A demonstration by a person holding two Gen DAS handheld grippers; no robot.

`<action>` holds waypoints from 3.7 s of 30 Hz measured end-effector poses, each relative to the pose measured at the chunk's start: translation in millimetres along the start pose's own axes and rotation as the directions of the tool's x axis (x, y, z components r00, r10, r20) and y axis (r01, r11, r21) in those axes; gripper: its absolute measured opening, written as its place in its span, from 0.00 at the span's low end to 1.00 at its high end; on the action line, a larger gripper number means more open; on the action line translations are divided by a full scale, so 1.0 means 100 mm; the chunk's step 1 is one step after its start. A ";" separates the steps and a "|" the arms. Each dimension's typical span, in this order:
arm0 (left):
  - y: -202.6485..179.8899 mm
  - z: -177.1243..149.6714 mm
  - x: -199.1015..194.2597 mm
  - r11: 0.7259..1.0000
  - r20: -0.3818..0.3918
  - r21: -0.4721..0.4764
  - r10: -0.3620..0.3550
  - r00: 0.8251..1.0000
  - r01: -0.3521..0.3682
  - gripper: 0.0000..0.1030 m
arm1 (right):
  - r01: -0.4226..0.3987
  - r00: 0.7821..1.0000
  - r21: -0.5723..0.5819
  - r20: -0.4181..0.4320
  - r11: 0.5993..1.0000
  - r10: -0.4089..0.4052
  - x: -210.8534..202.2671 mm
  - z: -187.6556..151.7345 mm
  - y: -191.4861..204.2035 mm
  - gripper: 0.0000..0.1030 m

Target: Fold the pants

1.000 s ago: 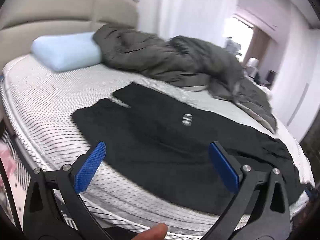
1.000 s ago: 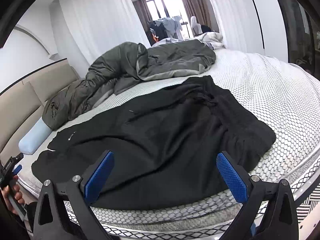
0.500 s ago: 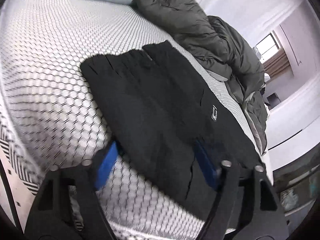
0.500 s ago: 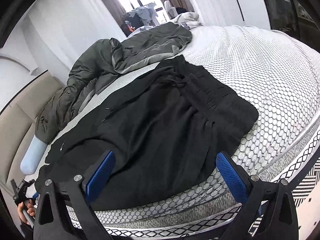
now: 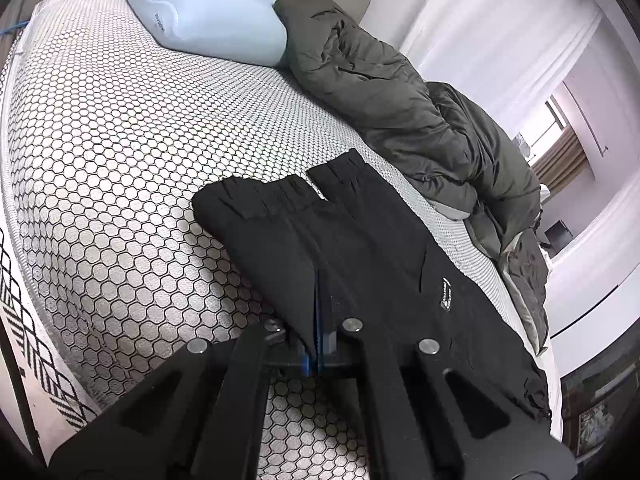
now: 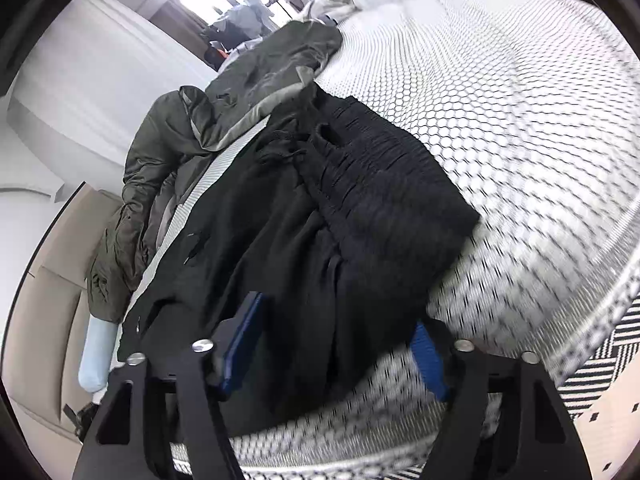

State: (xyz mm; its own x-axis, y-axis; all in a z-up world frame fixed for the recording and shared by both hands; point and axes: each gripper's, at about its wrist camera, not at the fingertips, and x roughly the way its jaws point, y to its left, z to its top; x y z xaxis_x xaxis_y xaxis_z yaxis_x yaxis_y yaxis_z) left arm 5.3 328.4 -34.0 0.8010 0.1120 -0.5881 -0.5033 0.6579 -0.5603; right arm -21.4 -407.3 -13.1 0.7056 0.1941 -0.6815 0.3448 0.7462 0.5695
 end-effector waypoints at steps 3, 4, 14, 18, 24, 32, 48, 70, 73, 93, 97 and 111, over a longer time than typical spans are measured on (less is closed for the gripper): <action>-0.03 -0.01 0.00 1.000 -0.011 0.012 0.016 1.000 -0.016 0.00 | -0.038 0.999 0.092 0.013 0.995 0.037 0.06 0.14 -0.16 0.33; -0.03 -0.01 0.01 1.000 -0.018 0.010 0.018 1.000 -0.018 0.00 | -0.040 0.999 0.119 0.021 0.992 0.037 0.04 0.14 -0.22 0.15; 0.15 -0.13 0.06 1.000 -0.098 -0.018 0.009 0.995 -0.011 0.00 | -0.026 0.998 0.148 0.055 0.989 0.018 -0.25 -0.02 -0.35 0.25; 0.17 -0.09 0.13 0.999 -0.109 -0.039 0.014 0.994 -0.018 0.06 | -0.082 0.995 0.162 0.074 0.983 0.071 -0.20 0.02 -0.30 0.44; 0.16 -0.03 0.16 0.998 -0.063 -0.067 0.017 0.998 -0.022 0.00 | -0.087 0.993 0.175 0.093 0.981 0.071 -0.18 0.05 -0.32 0.10; 0.04 0.14 -0.03 0.999 0.007 -0.036 0.004 1.000 -0.004 0.00 | -0.150 0.974 0.116 0.187 0.982 0.126 -0.42 0.09 -0.18 0.09; -1.37 1.39 0.80 0.997 0.040 0.068 0.022 0.999 -0.025 0.00 | 0.002 0.952 -0.068 0.307 0.998 0.019 0.11 1.62 1.17 0.08; -1.60 1.10 1.33 0.998 -0.118 0.052 -0.026 0.993 0.032 0.81 | 0.198 0.950 -0.104 0.267 0.975 -0.165 0.85 1.87 1.43 0.89; -1.68 0.71 1.37 0.992 -0.203 0.024 -0.113 0.972 0.121 0.70 | 0.121 0.963 -0.108 0.253 0.987 -0.090 0.70 1.54 1.40 0.92; -1.84 0.22 1.57 0.983 -0.174 0.055 -0.162 0.971 0.174 0.00 | 0.023 0.992 -0.138 0.127 0.990 -0.005 0.73 1.00 1.25 0.92; -1.64 0.09 1.40 0.987 -0.223 0.121 -0.079 0.972 0.108 0.00 | 0.034 0.992 -0.150 0.126 0.988 -0.015 0.71 0.97 1.25 0.92; -1.05 0.35 1.46 0.992 -0.219 -0.119 -0.052 0.974 0.026 0.53 | 0.016 0.994 -0.100 0.105 0.995 -0.005 0.60 0.87 1.05 0.92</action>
State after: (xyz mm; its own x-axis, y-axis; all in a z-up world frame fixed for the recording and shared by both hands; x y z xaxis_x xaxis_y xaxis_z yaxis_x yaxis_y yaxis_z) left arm 186.3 302.0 -40.2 0.7357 -0.0886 -0.6715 -0.5170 0.5670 -0.6413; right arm 110.6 -372.8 45.9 0.7651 0.1222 -0.6322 0.2920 0.8092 0.5098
